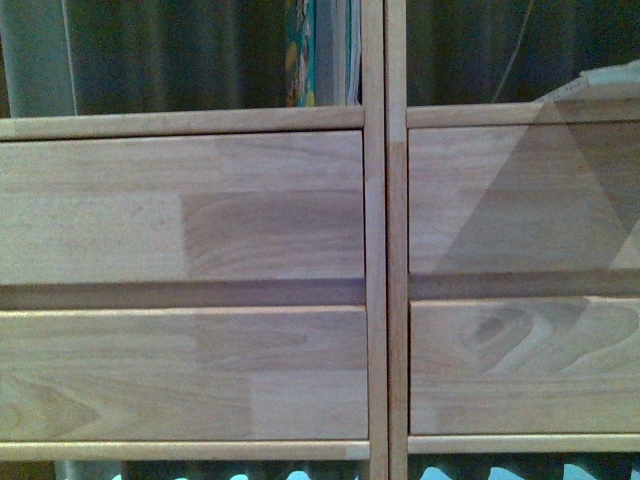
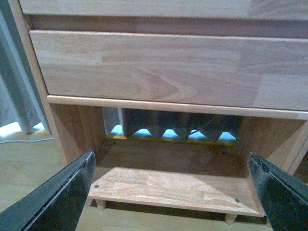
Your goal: Organize books on shelf
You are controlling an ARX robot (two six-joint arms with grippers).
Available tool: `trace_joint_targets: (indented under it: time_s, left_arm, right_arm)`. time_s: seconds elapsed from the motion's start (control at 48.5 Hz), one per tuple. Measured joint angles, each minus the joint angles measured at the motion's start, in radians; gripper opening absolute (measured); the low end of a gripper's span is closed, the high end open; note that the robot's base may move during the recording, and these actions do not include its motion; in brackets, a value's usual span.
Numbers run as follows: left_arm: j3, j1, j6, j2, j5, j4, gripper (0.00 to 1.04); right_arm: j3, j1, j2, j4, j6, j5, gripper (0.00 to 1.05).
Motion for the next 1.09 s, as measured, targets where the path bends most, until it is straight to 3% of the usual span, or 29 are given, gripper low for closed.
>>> trace_joint_targets:
  time_s: [0.618,0.659,0.721,0.845,0.906,1.092]
  left_arm:
    - [0.000,0.000,0.000,0.000,-0.001,0.000,0.97]
    - [0.000,0.000,0.000,0.000,0.000,0.000,0.97]
    - [0.000,0.000,0.000,0.000,-0.001,0.000,0.97]
    - [0.000,0.000,0.000,0.000,0.000,0.000,0.97]
    - [0.000,0.000,0.000,0.000,0.000,0.000,0.97]
    - [0.000,0.000,0.000,0.000,0.000,0.000,0.97]
  right_arm:
    - [0.000,0.000,0.000,0.000,0.000,0.000,0.98]
    - [0.003,0.009,0.009,-0.013,0.009,0.034,0.98]
    - [0.037,0.023,0.085,-0.059,0.094,0.113,0.98]
    - [0.107,-0.009,0.288,0.051,0.312,0.019,0.98]
    - [0.160,0.007,0.465,0.201,0.502,-0.026,0.98]
    - [0.286,0.034,0.832,0.490,0.839,-0.056,0.98]
